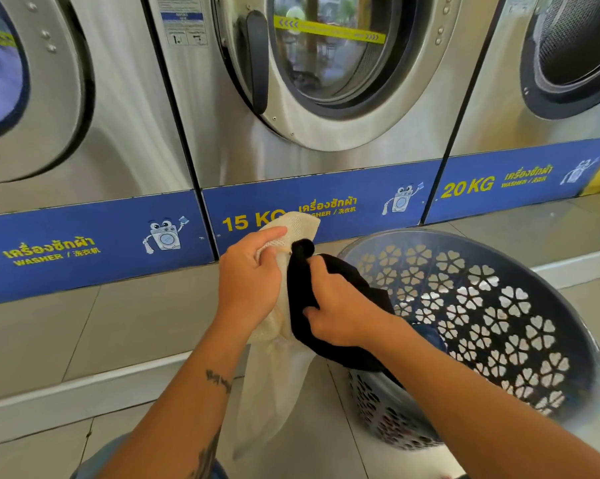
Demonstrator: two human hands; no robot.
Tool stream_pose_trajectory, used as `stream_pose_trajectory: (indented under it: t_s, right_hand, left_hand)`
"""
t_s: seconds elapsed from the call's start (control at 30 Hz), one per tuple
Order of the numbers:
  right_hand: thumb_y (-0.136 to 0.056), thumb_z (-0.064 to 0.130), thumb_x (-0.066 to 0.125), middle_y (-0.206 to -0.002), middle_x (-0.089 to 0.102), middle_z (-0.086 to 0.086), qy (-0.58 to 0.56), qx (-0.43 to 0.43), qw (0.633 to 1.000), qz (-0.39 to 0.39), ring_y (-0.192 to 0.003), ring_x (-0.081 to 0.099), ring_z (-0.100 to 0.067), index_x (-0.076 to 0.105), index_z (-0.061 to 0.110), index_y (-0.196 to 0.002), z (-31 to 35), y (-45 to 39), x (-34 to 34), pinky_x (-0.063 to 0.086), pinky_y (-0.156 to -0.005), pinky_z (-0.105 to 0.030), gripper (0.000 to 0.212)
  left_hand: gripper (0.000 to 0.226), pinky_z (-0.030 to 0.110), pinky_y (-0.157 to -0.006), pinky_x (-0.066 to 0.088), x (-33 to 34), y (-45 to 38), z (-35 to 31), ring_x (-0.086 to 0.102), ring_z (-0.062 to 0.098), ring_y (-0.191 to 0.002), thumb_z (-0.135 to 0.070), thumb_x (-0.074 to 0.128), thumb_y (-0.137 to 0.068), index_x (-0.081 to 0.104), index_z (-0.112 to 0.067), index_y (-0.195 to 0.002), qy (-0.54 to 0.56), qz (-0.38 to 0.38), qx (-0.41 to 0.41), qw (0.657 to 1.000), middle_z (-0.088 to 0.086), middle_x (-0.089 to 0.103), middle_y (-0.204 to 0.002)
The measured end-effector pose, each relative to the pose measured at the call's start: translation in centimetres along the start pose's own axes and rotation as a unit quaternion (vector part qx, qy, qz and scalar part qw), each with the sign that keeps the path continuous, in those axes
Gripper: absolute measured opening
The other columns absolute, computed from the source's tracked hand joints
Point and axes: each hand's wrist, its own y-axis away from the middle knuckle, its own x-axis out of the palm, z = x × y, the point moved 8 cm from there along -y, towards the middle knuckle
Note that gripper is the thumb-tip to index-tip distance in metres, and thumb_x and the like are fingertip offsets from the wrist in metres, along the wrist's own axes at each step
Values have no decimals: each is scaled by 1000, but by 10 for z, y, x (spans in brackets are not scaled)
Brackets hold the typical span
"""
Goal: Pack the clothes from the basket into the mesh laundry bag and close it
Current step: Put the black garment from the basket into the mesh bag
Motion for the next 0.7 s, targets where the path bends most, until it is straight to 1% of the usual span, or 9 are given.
stream_pose_trajectory:
  t_s: [0.1, 0.17, 0.23, 0.3, 0.4, 0.47, 0.57, 0.63, 0.7]
  right_hand:
    - [-88, 32, 58, -96, 62, -4, 318, -96, 941, -58, -93, 56, -31, 59, 17, -110, 13, 0, 13, 34, -76, -42, 27]
    - [-87, 41, 56, -102, 57, -4, 369, -108, 921, -60, -97, 47, -30, 70, 25, -104, 9, -1, 26, 30, -78, -44, 27]
    - [-88, 47, 54, -107, 51, -3, 315, -105, 943, -38, -101, 43, -29, 69, 31, -114, 3, -6, 26, 31, -82, -44, 34]
    - [-86, 45, 60, -106, 51, 1, 168, -88, 982, -4, -102, 48, -23, 66, 32, -121, -3, -9, 11, 39, -87, -40, 38]
    - [-78, 30, 76, -106, 53, 2, -23, -41, 997, -66, -103, 51, -18, 67, 26, -112, -25, -11, -27, 47, -97, -43, 36]
    - [-72, 37, 82, -129, 43, -2, -2, 43, 996, -73, -125, 39, -26, 51, 31, -132, -54, -8, -37, 39, -110, -49, 68]
    - [-72, 42, 84, -154, 28, -8, -109, 177, 975, 75, -141, 33, -35, 13, 38, -154, -94, 4, -7, 35, -115, -53, 109]
    - [-77, 37, 81, -147, 45, -7, -184, 199, 958, 96, -129, 50, -29, 17, 32, -153, -100, 7, 6, 44, -108, -45, 100]
    - [-79, 31, 77, -127, 59, -6, -142, 183, 972, 50, -112, 59, -26, 34, 25, -144, -98, 3, -1, 52, -94, -41, 77]
  left_hand:
    - [43, 46, -80, 55, 1, -1, 1, 61, 42, -96, -2, 48, -91, 72, -27, -116, 11, -1, 8, 1000, -9, 71, -116]
    - [42, 47, -78, 55, 3, 0, -1, 61, 42, -95, -3, 48, -92, 72, -28, -116, 11, 4, 13, 1000, -11, 70, -117]
    - [41, 45, -78, 56, 3, 1, -3, 62, 41, -94, -4, 48, -93, 72, -28, -116, 7, 3, 23, 1000, -13, 69, -117]
    - [41, 44, -78, 56, 3, -2, 0, 63, 41, -93, -3, 47, -93, 72, -28, -115, -3, -3, 23, 1000, -8, 71, -114]
    - [42, 44, -83, 55, 4, -7, 7, 64, 40, -96, -4, 46, -93, 71, -28, -117, -10, -2, 2, 1000, -2, 72, -114]
    - [42, 37, -93, 51, 5, -8, 10, 63, 31, -106, -3, 46, -94, 70, -27, -119, -20, -3, -7, 1000, -4, 68, -123]
    - [42, 19, -97, 37, 9, -7, 11, 54, 15, -121, -3, 45, -95, 69, -25, -122, -48, 0, -12, 999, -5, 64, -130]
    - [41, 17, -95, 34, 13, -5, 11, 53, 15, -123, -4, 46, -96, 68, -25, -123, -57, 11, -11, 998, -5, 63, -131]
    - [40, 15, -93, 32, 16, -3, 9, 52, 15, -124, -5, 46, -97, 68, -25, -124, -64, 24, -9, 998, -5, 62, -132]
